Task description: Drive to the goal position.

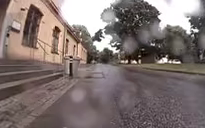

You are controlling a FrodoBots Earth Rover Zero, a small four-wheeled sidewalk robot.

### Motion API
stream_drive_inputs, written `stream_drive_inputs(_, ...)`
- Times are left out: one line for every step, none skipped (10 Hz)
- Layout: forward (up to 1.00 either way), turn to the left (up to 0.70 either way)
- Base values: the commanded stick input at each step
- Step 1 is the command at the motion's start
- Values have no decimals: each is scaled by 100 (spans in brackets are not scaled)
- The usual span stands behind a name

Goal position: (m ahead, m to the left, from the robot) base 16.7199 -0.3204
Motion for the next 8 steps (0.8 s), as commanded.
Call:
stream_drive_inputs(85,0)
stream_drive_inputs(85,0)
stream_drive_inputs(85,0)
stream_drive_inputs(85,0)
stream_drive_inputs(85,0)
stream_drive_inputs(85,0)
stream_drive_inputs(85,0)
stream_drive_inputs(85,0)
